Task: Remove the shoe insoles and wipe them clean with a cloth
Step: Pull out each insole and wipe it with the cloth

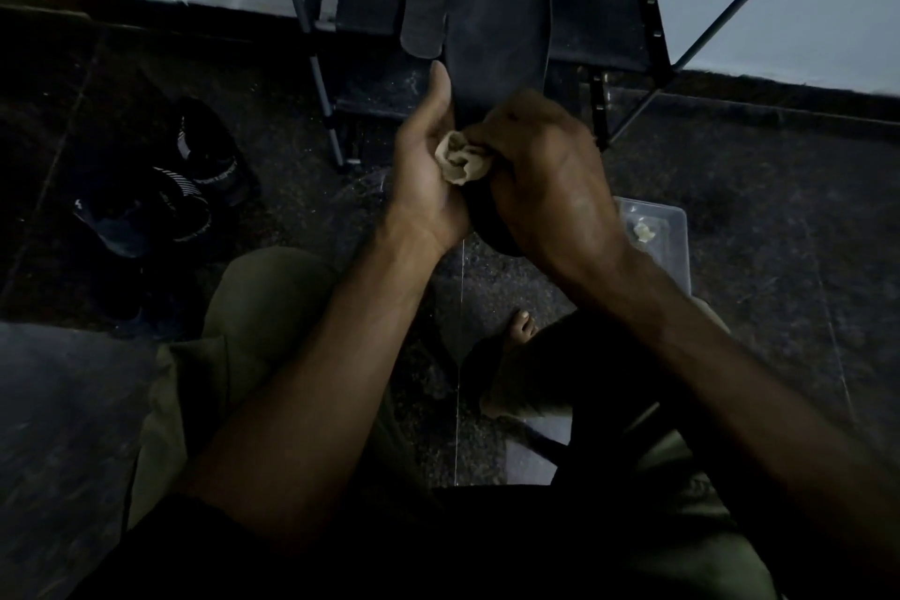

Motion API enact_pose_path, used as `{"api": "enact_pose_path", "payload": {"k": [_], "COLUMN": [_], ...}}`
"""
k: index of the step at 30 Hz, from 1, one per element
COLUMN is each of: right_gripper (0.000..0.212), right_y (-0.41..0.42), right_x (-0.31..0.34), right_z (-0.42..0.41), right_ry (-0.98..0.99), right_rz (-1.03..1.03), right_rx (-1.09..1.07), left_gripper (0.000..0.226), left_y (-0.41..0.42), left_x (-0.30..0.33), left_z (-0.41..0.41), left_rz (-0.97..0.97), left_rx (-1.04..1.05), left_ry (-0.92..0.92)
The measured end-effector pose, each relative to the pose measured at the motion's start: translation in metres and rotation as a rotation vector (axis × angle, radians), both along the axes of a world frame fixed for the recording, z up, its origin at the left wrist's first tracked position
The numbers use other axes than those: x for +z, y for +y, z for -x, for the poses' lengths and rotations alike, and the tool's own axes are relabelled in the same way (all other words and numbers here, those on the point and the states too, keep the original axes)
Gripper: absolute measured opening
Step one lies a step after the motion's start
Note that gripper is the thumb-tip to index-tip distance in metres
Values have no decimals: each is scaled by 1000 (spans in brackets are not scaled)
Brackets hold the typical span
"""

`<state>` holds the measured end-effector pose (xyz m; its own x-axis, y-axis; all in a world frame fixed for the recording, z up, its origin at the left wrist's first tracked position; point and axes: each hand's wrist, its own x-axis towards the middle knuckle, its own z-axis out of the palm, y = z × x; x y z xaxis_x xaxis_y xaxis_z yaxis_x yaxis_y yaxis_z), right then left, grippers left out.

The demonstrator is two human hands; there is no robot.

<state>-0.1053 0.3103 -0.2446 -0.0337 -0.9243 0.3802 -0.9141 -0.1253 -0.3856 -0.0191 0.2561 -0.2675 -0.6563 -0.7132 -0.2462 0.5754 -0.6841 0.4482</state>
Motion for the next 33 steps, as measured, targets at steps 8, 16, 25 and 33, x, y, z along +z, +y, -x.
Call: {"api": "enact_pose_path", "payload": {"k": [8,16,25,33], "right_gripper": [22,27,20,25], "right_y": [-31,-8,-22,-31], "right_x": [5,6,2,4], "right_z": [12,-1,5,28], "right_ry": [30,-7,52,128], "right_rz": [53,1,59,122], "right_rx": [-126,-57,-92,-140], "left_gripper": [52,55,53,49], "left_y": [0,-3,-4,0], "left_x": [1,-1,-3,-4], "left_z": [4,0,0,8], "left_rz": [-30,-26,-49,-35], "left_rx": [11,-3,51,-26], "left_ry": [54,-6,22,21]}}
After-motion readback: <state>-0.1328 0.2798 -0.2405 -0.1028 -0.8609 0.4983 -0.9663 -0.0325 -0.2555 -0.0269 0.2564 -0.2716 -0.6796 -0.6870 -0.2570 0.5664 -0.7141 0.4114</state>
